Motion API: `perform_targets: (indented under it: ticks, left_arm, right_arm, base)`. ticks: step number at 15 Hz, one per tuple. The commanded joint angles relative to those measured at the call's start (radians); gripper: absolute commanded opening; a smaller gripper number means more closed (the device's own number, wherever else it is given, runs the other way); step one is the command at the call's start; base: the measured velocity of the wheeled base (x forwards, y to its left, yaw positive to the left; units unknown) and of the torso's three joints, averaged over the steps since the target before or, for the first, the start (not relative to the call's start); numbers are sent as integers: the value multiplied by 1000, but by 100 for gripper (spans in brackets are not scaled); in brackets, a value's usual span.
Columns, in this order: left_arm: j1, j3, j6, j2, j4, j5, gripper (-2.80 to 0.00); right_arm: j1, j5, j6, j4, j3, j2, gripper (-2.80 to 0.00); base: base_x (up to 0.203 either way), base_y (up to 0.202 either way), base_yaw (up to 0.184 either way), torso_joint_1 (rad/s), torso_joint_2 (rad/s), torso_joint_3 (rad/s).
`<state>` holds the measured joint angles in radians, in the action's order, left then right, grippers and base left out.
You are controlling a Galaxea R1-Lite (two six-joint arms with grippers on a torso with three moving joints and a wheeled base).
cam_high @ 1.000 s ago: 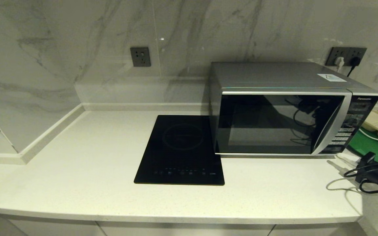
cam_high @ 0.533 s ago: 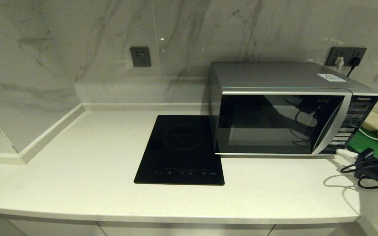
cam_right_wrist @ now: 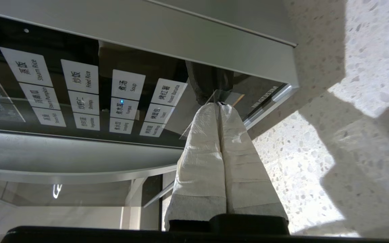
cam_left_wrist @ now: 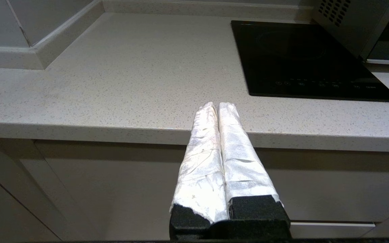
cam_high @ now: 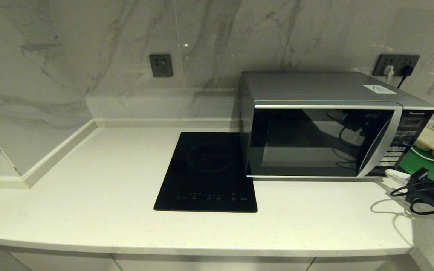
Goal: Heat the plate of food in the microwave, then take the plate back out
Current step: Open the microwave oven
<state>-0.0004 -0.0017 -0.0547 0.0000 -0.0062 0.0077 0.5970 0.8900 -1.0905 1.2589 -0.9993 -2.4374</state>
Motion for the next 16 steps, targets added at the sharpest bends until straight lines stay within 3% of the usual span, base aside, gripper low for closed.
perform_targets:
  ticks: [1,10,16]
  left_arm:
    - [1,0,-1,0,-1,0,-280]
    - [0,0,-1,0,-1,0,-280]
    - [0,0,-1,0,-1,0,-280]
  right_arm:
    - [0,3,-6,8,-2,-8,-280]
    - [-2,4,-12,8,0,-5,-280]
    - [10,35,25,10,167,136,-280]
  base:
    - [0,0,0,0,0,0]
    - [0,0,0,0,0,0]
    - [0,0,0,0,0,0]
